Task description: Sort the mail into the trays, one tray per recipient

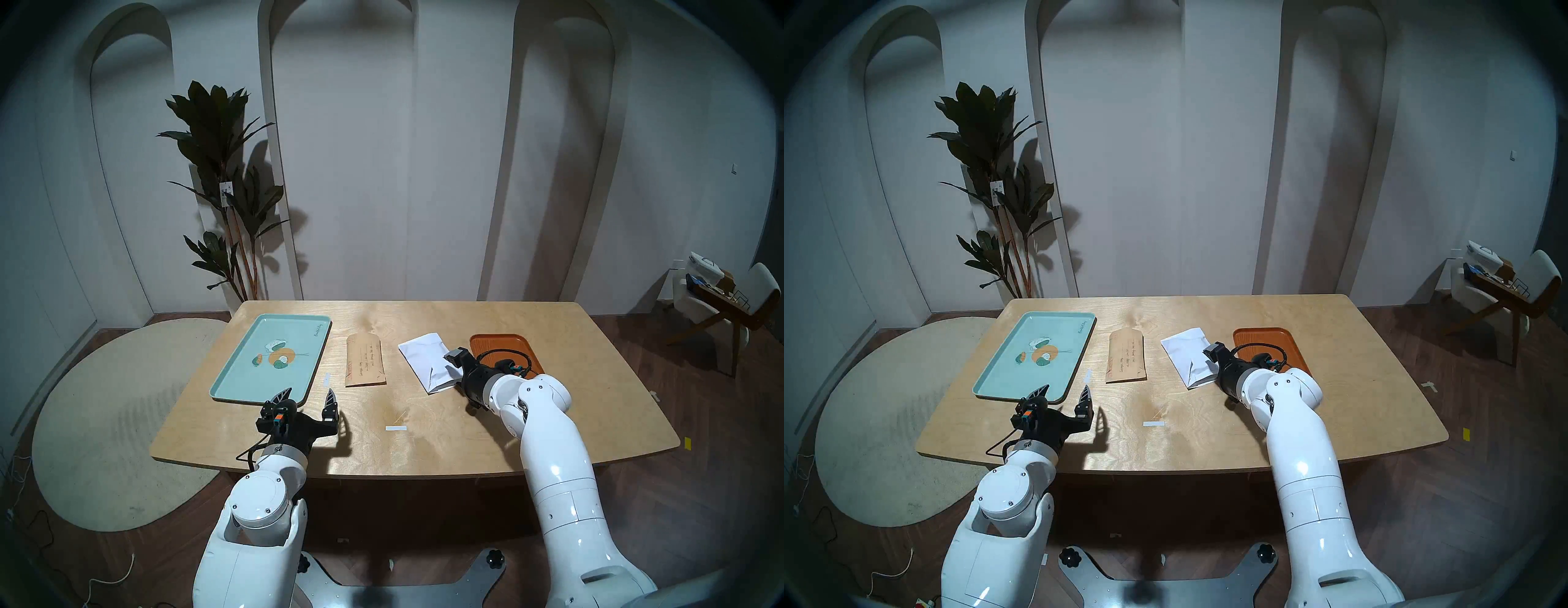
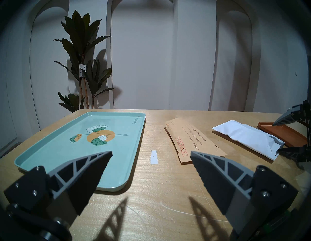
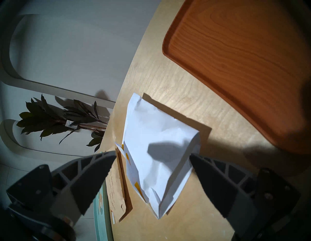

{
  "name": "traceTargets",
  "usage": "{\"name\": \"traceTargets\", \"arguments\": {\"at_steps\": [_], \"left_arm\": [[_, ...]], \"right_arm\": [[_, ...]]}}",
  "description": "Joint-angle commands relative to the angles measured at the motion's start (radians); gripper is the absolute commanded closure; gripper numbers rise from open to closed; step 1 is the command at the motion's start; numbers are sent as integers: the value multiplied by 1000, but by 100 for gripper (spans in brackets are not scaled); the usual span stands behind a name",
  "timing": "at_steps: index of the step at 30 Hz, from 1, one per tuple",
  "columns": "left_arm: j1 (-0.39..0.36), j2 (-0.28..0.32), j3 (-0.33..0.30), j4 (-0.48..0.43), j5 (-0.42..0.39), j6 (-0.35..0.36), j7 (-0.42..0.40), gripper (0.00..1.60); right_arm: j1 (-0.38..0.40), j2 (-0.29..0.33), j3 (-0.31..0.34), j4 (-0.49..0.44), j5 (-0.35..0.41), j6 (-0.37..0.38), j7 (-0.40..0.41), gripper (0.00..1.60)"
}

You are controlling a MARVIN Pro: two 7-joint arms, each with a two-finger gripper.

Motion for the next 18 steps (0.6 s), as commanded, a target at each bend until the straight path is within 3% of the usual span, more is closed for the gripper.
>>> {"name": "traceTargets", "arguments": {"at_steps": [1,8,12,18], "left_arm": [[-6,0,-1,-24,0,-4,1,0],[-7,0,-1,-22,0,-5,1,0],[-8,0,-1,-20,0,-5,0,0],[-10,0,0,-15,0,-5,0,0]], "right_arm": [[46,0,-9,13,-7,-4,11,160],[64,2,-26,-12,-21,1,2,160],[131,0,-32,-18,-31,-10,4,160],[179,29,-13,-113,-50,-40,28,160]]}}
